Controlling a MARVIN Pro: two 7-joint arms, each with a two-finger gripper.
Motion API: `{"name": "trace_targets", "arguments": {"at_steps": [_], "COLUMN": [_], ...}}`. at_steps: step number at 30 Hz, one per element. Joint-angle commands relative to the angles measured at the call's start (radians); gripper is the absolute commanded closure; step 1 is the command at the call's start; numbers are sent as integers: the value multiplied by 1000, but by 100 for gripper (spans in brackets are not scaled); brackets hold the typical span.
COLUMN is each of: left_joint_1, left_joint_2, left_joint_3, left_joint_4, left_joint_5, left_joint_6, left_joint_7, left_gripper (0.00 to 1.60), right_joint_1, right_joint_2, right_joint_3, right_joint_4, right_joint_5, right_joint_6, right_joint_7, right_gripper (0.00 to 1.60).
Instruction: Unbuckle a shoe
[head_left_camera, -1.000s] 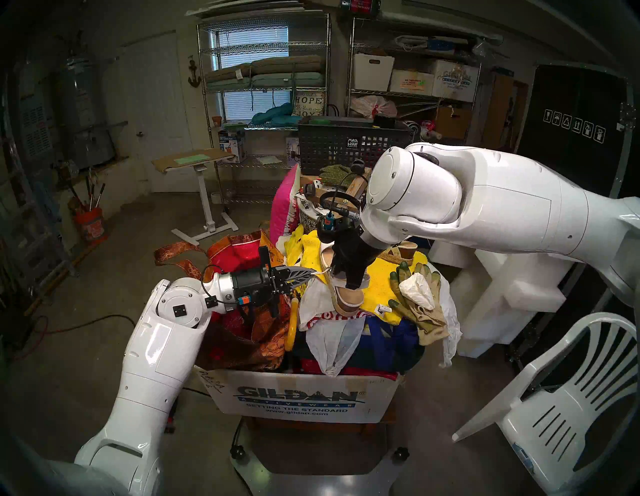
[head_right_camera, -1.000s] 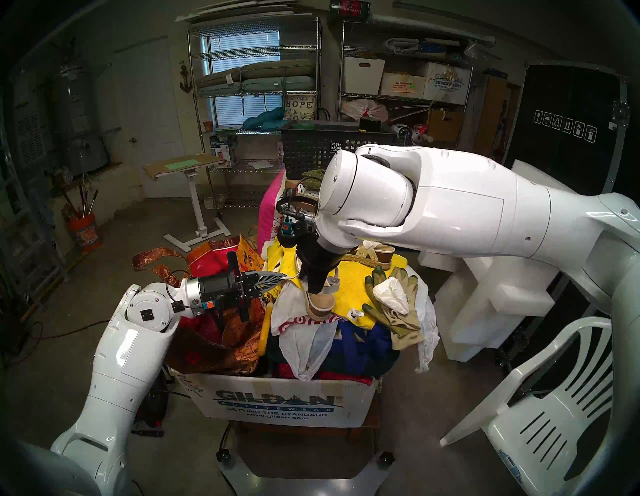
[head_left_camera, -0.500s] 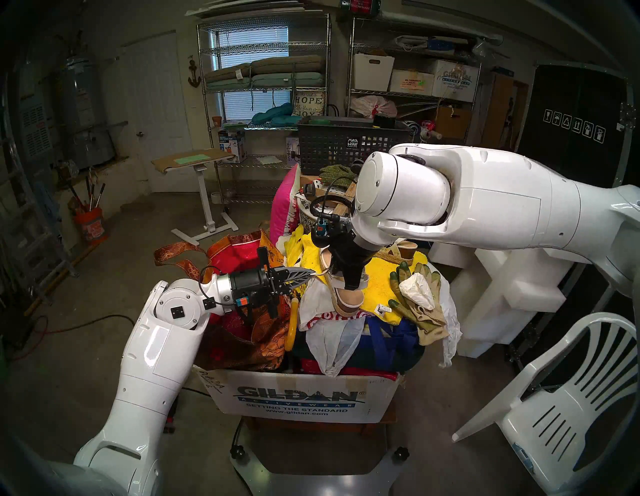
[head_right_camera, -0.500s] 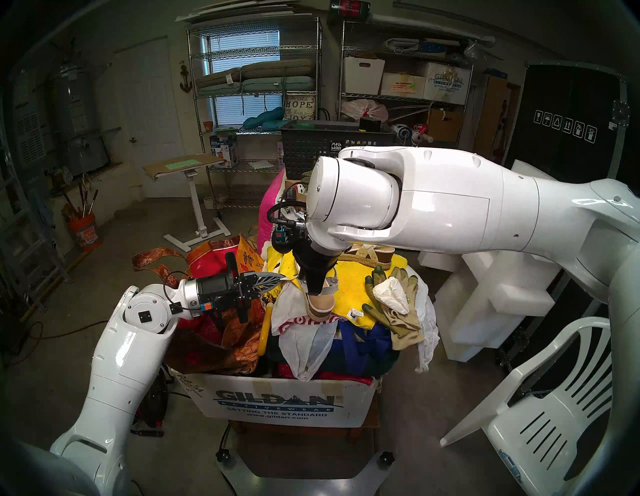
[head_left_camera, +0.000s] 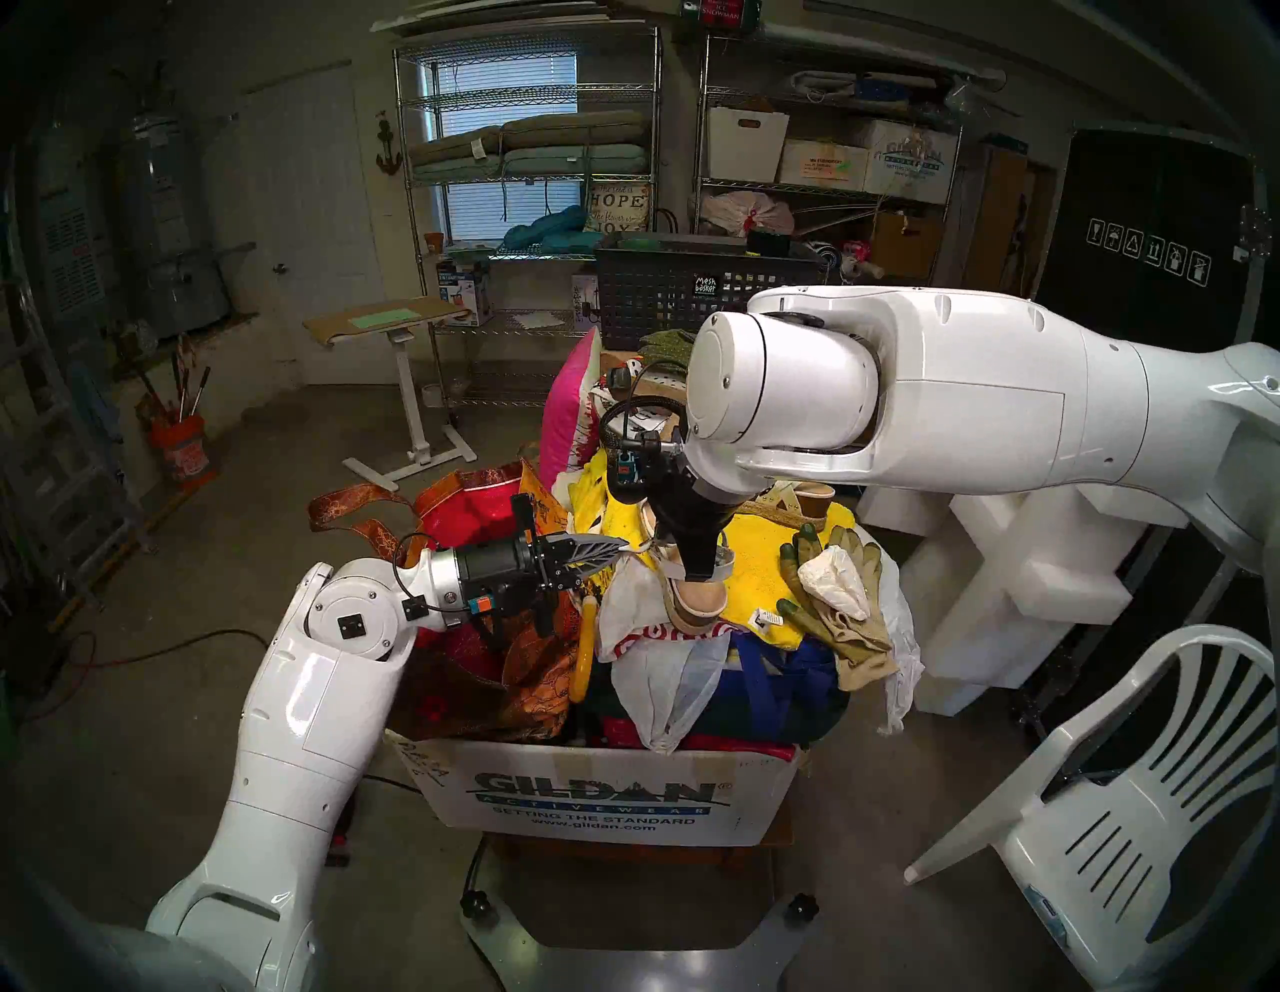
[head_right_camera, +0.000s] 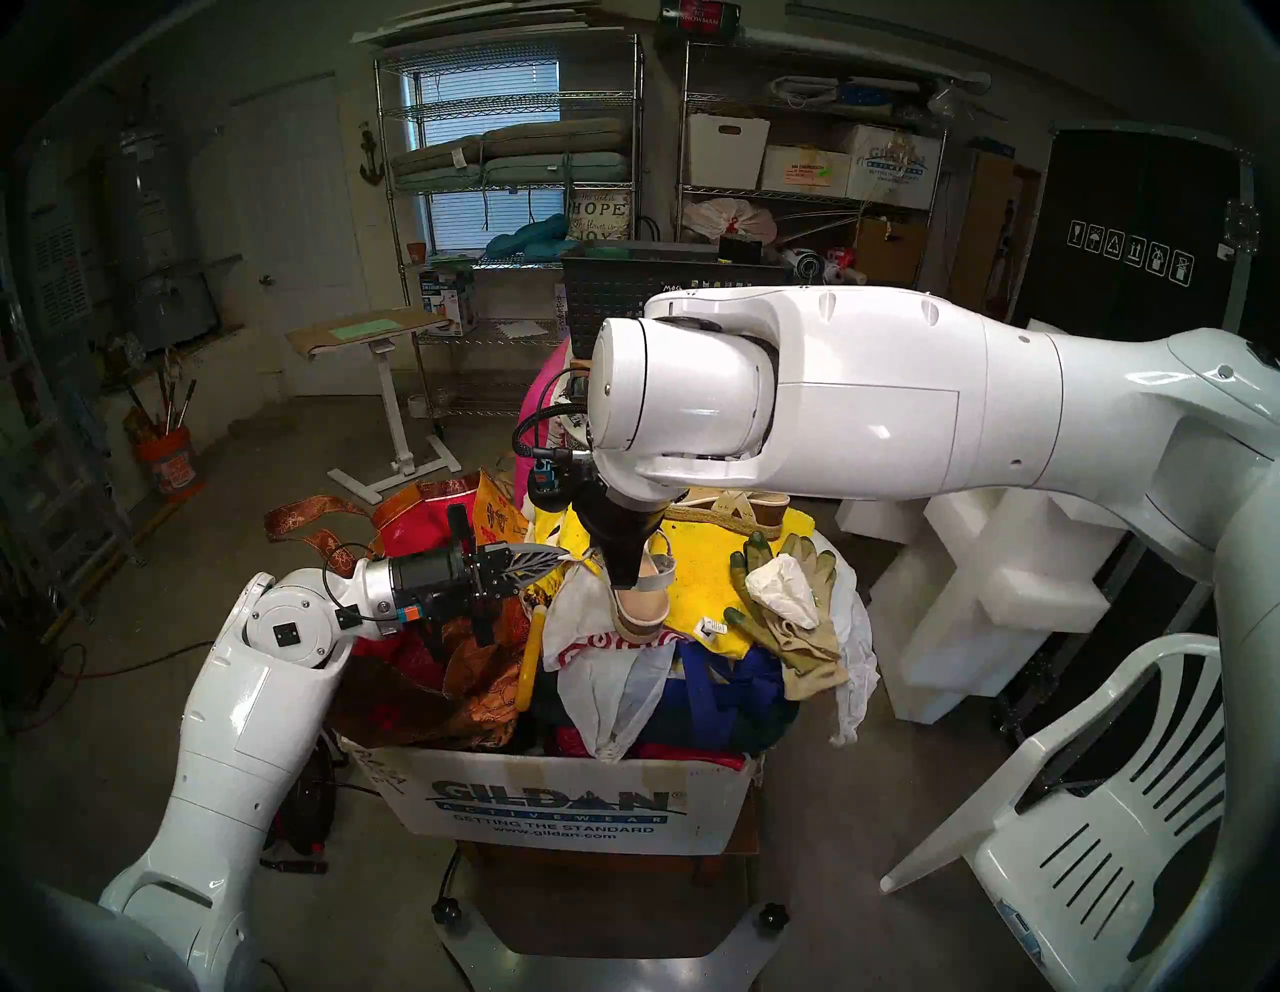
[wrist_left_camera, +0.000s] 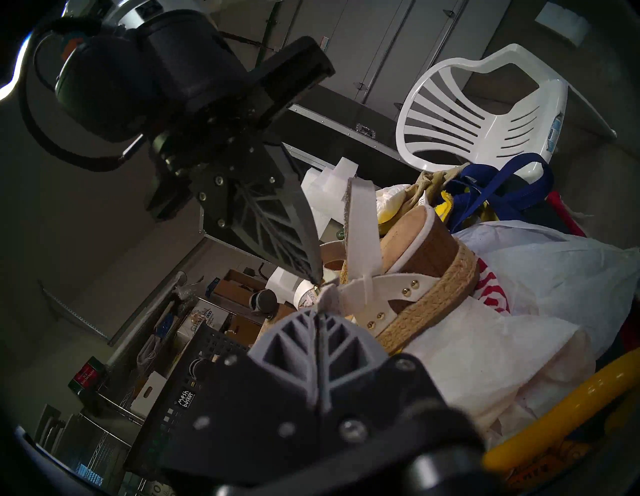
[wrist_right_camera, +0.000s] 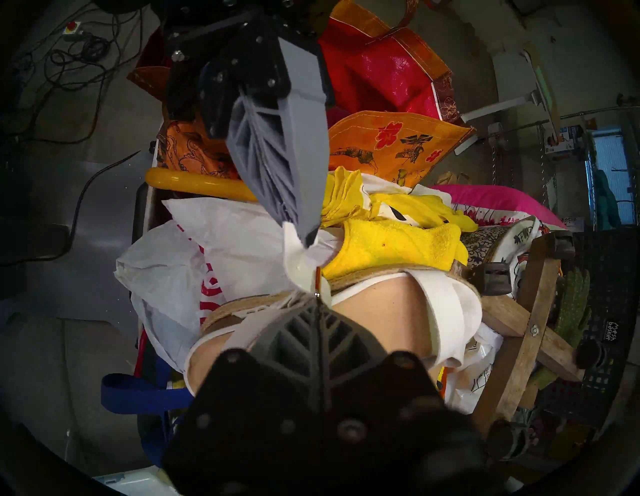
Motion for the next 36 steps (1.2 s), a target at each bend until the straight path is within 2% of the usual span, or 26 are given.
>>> {"name": "trace_targets", "arguments": {"at_steps": [1, 4, 6, 7, 15, 22, 23, 25, 26, 27, 29, 31, 33, 36], "left_joint_1": [-4, -7, -7, -8, -9, -14, -15, -17, -19, -20, -23, -26, -32, -38], "left_joint_2": [-6, -10, -12, -12, -12, -16, -15, -16, -16, -17, -11, -10, -8, -4], "left_joint_3": [-4, -3, -3, -3, -3, -5, -6, -8, -8, -10, -10, -18, -24, -29], "left_joint_4": [-22, -17, -15, -15, -16, -9, -9, -5, -3, -1, 5, 11, 14, 9], "left_joint_5": [-13, -11, -10, -10, -10, -6, -7, -7, -2, 1, 2, 25, 30, 42], "left_joint_6": [2, 1, 1, 2, 3, 0, 0, -2, -13, -21, -38, -87, -107, -119], "left_joint_7": [6, 8, 8, 7, 5, 7, 7, 8, 10, 12, 10, 21, 24, 34], "left_gripper": [160, 160, 160, 160, 160, 160, 160, 160, 160, 160, 160, 160, 160, 160], "right_joint_1": [68, 89, 94, 99, 107, 105, 105, 107, 105, 101, 108, 100, 99, 83], "right_joint_2": [16, 28, 36, 38, 22, -10, -13, -14, -8, -1, 16, 46, 66, 89], "right_joint_3": [22, 15, 12, 7, -22, -34, -35, -39, -34, -26, -19, 8, 19, 45], "right_joint_4": [-27, -43, -53, -57, -50, -21, -17, -8, -3, -2, 4, 4, 6, 12], "right_joint_5": [13, 31, 41, 49, 122, 138, 139, 142, 148, 150, 169, 202, 220, 250], "right_joint_6": [-2, -2, -2, -2, -2, -2, -2, -2, -2, -2, -2, -2, -2, -23], "right_joint_7": [-9, -1, -8, -12, -48, -71, -67, -69, -66, -69, -47, -45, -39, -40], "right_gripper": [117, 98, 95, 86, 83, 84, 81, 50, 46, 35, 38, 44, 40, 44]}}
